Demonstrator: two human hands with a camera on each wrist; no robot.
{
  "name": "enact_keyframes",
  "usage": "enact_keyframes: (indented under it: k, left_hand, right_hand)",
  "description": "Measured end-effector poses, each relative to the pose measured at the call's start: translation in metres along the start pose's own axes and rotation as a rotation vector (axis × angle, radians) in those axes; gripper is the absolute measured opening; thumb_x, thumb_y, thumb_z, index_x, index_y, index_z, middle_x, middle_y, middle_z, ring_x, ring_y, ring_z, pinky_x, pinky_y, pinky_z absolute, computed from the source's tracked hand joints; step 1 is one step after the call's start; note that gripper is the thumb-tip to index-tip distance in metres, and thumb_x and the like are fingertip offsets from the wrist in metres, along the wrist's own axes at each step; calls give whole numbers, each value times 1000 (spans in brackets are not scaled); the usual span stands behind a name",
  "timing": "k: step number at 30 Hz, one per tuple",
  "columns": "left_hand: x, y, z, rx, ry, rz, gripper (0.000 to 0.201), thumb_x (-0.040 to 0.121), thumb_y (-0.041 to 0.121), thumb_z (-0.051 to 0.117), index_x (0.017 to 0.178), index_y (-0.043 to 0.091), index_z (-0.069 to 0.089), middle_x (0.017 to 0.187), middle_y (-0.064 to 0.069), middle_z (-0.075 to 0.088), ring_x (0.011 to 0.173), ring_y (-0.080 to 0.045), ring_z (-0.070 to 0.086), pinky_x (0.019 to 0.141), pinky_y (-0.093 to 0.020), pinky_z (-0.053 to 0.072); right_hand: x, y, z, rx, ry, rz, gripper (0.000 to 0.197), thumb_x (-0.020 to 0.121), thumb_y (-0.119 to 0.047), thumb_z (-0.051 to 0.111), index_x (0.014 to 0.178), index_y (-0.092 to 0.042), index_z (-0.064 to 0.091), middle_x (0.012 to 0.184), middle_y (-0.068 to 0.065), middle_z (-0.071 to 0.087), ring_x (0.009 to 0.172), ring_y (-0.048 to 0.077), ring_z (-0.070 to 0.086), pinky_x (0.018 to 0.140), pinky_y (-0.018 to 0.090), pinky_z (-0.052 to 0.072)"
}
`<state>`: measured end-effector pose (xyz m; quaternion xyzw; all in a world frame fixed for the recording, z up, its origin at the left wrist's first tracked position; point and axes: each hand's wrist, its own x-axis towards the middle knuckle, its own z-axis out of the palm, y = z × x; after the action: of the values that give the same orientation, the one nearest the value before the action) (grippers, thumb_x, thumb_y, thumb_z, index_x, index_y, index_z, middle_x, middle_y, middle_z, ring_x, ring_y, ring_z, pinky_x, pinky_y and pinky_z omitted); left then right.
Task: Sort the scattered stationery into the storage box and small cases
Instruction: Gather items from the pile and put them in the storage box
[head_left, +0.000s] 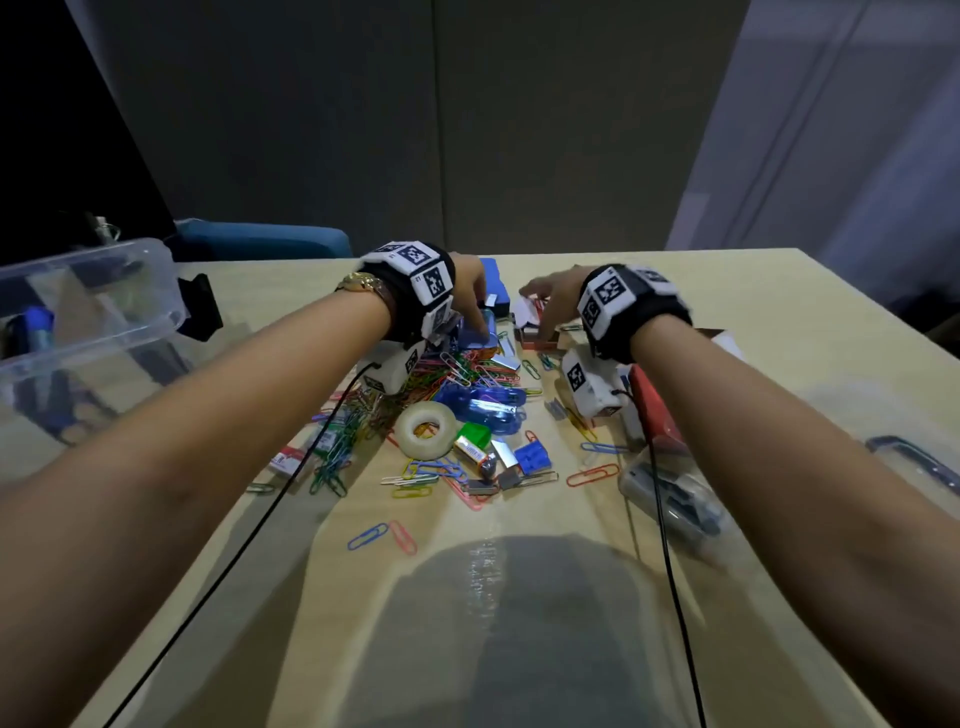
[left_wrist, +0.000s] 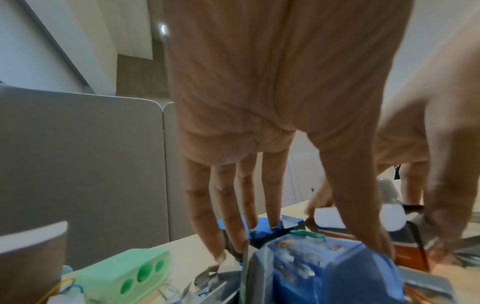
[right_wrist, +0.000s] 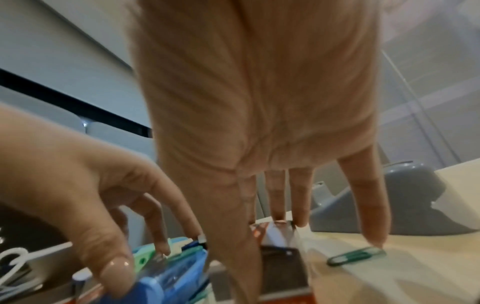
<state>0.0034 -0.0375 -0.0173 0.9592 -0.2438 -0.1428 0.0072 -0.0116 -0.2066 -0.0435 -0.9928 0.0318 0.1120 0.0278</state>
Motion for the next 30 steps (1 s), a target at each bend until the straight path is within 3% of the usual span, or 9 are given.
enact_keyframes:
  k: [2, 5, 10, 15, 19, 22, 25, 27, 30]
  left_hand:
    - [6, -2, -1, 28, -1, -9, 60, 52, 55, 87, 89, 16, 62, 93, -8, 65, 78, -23, 52, 73, -34, 46]
    - [4, -1, 0, 50, -3, -15, 60, 61, 44, 88, 99, 3, 67, 102, -10, 68, 85, -25, 59, 78, -36, 50]
    - [4, -1, 4, 51, -6, 10, 50, 66, 40, 86, 96, 4, 70, 96, -10, 66, 85, -25, 58, 83, -38, 51]
    - [4, -4, 2, -144, 62, 34, 67, 76, 37, 80, 129, 6, 52, 121, -10, 61, 108, -27, 57, 94, -35, 47]
    - [3, -3, -1, -260, 104, 92, 40, 83, 27, 75, 113, 3, 68, 114, -14, 67, 92, -19, 57, 88, -34, 49]
    - [6, 1, 1, -315, 147, 112, 33, 84, 22, 75, 111, 5, 69, 109, -13, 68, 87, -17, 57, 74, -27, 47]
    - [6, 6, 3, -404, 134, 142, 37, 84, 19, 75, 117, 6, 64, 103, -10, 68, 81, -16, 60, 62, -20, 50]
    - [7, 11, 4, -421, 164, 141, 29, 84, 18, 75, 108, 5, 66, 95, -10, 69, 72, -15, 64, 66, -24, 54]
    - [7, 15, 6, -368, 211, 112, 14, 82, 14, 76, 89, 4, 69, 87, -7, 70, 79, -18, 67, 75, -32, 58]
  right_hand:
    - [21, 7, 10, -21, -4, -17, 66, 62, -28, 80, 124, -28, 58, 126, 3, 64, 107, 28, 64, 88, 41, 55]
    - [-6, -5, 0, -7, -22, -42, 73, 52, -28, 88, 117, -31, 56, 114, 4, 62, 96, 27, 60, 82, 45, 56]
    - [-34, -10, -11, 180, -96, -41, 76, 62, -9, 89, 127, -21, 53, 128, 13, 51, 112, 35, 56, 90, 52, 52]
    - [-39, 7, -18, 536, -224, -94, 65, 71, 11, 78, 119, -27, 56, 129, 10, 47, 113, 34, 58, 89, 52, 55]
    - [-38, 16, -21, 585, -193, -55, 59, 80, 12, 68, 127, -23, 57, 117, 21, 62, 102, 40, 66, 83, 53, 57]
    - [-33, 19, -16, 634, -43, 9, 37, 80, 17, 62, 104, -10, 66, 100, 22, 66, 84, 34, 67, 66, 39, 61]
    - [-30, 21, -10, 736, 8, 39, 18, 86, 9, 61, 82, -7, 69, 89, 21, 66, 79, 28, 65, 74, 39, 60]
    - [-26, 23, -7, 786, 6, 54, 14, 89, 1, 63, 79, -7, 69, 86, 19, 65, 79, 27, 63, 82, 44, 58]
    - [-21, 26, -2, 820, 52, 90, 9, 88, -3, 66, 79, -2, 65, 83, 18, 61, 78, 28, 59, 88, 53, 53]
